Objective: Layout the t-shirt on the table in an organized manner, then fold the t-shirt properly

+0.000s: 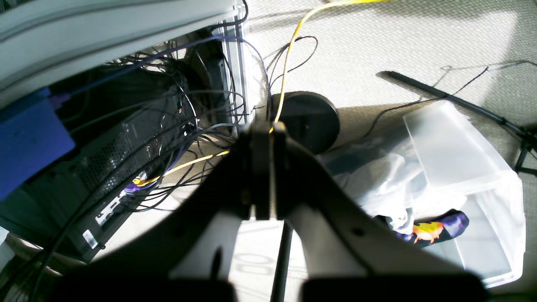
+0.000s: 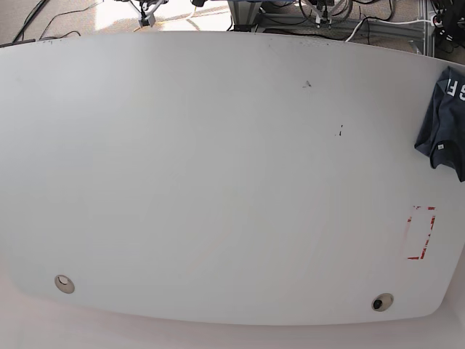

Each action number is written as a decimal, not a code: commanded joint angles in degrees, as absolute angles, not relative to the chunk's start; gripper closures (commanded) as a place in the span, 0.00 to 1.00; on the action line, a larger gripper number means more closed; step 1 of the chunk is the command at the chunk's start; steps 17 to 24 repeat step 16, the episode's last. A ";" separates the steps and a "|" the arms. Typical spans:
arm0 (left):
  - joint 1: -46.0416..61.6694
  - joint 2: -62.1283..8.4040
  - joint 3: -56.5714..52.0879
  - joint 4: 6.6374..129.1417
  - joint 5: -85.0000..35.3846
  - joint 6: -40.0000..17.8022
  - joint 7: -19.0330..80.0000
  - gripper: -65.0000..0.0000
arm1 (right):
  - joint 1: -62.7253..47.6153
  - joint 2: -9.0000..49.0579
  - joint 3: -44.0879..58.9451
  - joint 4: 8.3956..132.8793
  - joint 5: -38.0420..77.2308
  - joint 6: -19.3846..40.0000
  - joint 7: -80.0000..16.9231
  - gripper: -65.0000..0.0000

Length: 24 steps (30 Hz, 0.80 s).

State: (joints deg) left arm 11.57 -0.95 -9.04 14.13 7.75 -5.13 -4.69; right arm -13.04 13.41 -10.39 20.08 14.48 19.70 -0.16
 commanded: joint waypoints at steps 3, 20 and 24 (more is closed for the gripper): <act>11.38 -0.84 -9.01 14.02 7.87 -5.05 -3.82 1.00 | -13.41 13.85 -12.88 20.00 14.73 15.96 -0.13 0.99; 11.30 -0.48 -9.01 14.20 7.78 -5.05 -3.91 1.00 | -13.32 12.35 -14.11 20.18 14.90 15.16 -0.13 0.99; 11.30 -0.48 -9.01 14.20 7.78 -5.05 -3.91 1.00 | -13.32 12.35 -14.11 20.18 14.90 15.16 -0.13 0.99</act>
